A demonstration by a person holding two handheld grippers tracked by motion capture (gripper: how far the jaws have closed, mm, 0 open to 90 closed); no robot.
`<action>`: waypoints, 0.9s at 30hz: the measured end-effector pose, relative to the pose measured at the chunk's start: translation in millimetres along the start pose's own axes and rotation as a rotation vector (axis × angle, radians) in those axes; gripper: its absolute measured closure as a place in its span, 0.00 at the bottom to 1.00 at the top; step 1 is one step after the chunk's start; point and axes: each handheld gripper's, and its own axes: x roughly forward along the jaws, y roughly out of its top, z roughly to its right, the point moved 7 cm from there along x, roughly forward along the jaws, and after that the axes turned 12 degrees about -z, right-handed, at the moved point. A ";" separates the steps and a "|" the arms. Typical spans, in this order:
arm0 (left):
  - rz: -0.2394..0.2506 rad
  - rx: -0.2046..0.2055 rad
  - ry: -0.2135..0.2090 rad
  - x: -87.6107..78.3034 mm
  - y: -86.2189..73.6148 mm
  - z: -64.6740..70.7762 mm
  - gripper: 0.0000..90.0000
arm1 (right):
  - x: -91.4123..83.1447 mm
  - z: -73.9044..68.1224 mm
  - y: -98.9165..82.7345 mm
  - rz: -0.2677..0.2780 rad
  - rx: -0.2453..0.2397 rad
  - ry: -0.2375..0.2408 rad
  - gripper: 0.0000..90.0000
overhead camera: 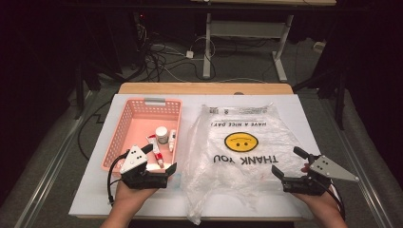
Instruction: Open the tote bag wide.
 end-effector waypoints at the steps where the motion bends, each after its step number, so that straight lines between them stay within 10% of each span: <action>1: 0.003 -0.001 -0.001 -0.5 0.5 -0.2 0.00 | 0.0 0.0 0.0 0.000 0.000 0.000 0.00; 27: -0.046 0.002 0.064 0.0 -2.3 -6.0 0.00 | -3.4 20.8 0.0 -0.035 0.050 -0.013 0.00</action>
